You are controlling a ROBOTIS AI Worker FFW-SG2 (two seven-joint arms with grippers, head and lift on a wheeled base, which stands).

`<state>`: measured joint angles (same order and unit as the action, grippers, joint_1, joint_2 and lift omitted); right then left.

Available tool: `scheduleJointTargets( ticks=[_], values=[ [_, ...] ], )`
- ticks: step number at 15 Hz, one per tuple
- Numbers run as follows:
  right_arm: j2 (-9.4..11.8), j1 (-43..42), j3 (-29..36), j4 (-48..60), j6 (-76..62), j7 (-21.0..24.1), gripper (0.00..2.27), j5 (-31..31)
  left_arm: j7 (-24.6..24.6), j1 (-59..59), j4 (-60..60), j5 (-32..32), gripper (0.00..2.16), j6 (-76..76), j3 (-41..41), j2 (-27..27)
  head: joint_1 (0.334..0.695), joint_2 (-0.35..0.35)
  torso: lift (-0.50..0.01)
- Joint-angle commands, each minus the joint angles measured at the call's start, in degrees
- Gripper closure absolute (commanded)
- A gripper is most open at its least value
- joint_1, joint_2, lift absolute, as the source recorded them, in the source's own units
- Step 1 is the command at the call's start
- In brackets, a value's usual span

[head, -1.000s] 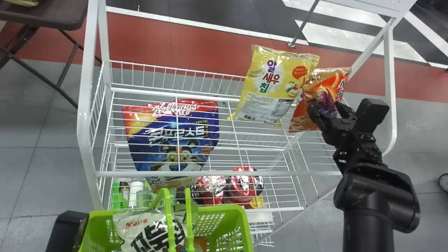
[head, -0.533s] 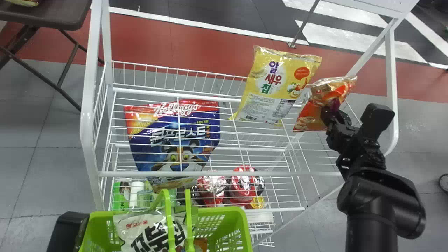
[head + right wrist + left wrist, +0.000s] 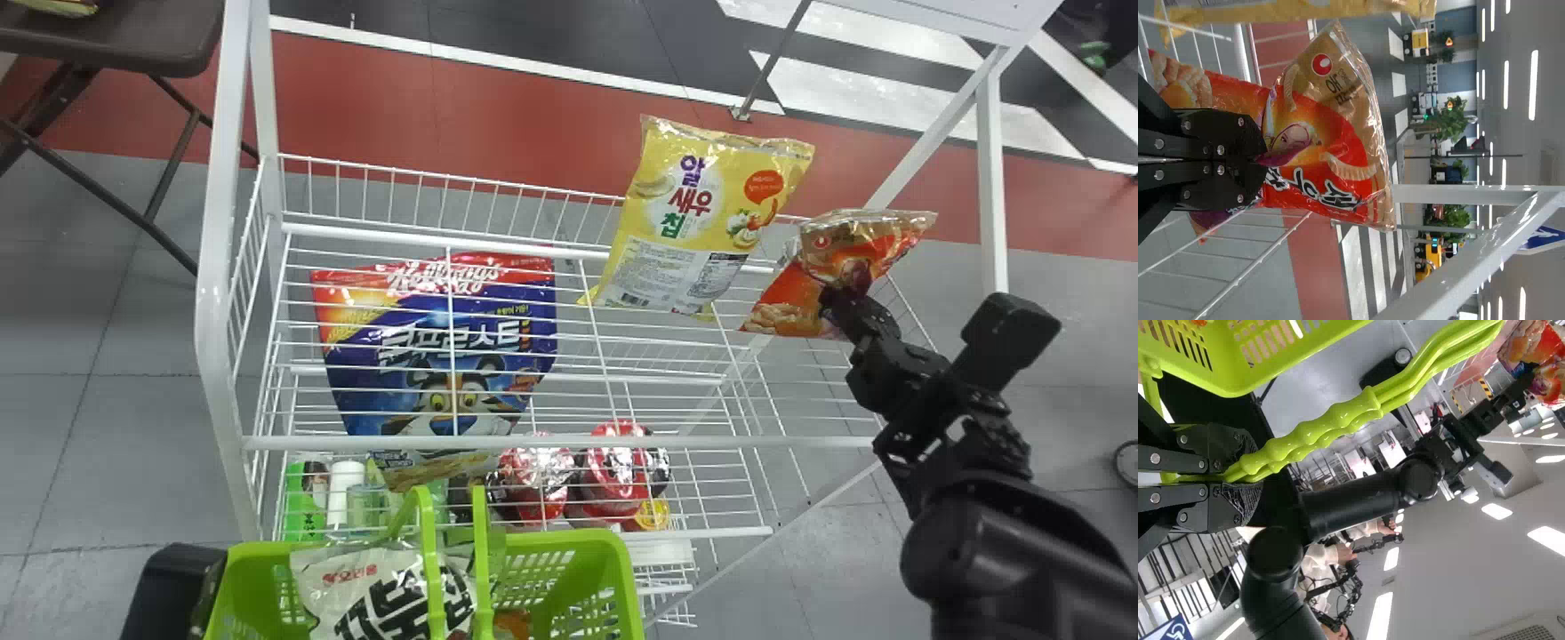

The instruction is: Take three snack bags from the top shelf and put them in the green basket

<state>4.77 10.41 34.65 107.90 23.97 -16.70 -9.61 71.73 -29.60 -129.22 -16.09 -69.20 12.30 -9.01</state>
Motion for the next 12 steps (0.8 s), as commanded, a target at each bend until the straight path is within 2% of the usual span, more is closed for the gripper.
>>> scheduleJointTargets(
  ticks=[1, 4, 5, 7, 9, 12],
  values=[
    [-0.90, 4.27, 0.25, 5.83, 0.07, -0.18, 2.07, -3.23, 0.07, -0.28, -0.15, 0.01, 1.16, 0.15, 0.00, -0.04, 0.695, -0.350, -0.040],
    [-2.04, 10.07, 1.39, 14.27, 0.95, -1.05, 2.07, -7.45, 0.16, -0.55, -0.24, 0.01, 1.16, 0.15, 0.00, -0.04, 0.695, -0.350, -0.040],
    [-3.01, 12.01, 2.62, 18.13, 5.52, -2.81, 2.07, -10.08, 0.16, -0.55, -0.42, 0.01, 1.16, 0.15, 0.00, -0.04, 0.695, -0.350, -0.040],
    [-4.82, 14.20, 7.28, 26.04, 18.88, -8.44, 2.07, -15.09, 0.16, -0.90, -0.77, 0.01, 1.16, 0.33, -0.18, -0.04, 0.695, -0.350, -0.040],
    [-4.82, 16.58, 10.27, 33.69, 28.02, -14.77, 2.07, -17.11, 0.07, -0.90, -0.59, 0.01, 1.16, 1.03, -0.35, -0.04, 0.695, -0.350, -0.040],
    [-4.82, 19.83, 16.95, 42.92, 49.47, -20.74, 2.07, -25.64, -0.10, -0.90, -0.77, 0.01, 1.16, 1.38, 0.00, 0.14, 0.695, -0.350, -0.040]
  ],
)
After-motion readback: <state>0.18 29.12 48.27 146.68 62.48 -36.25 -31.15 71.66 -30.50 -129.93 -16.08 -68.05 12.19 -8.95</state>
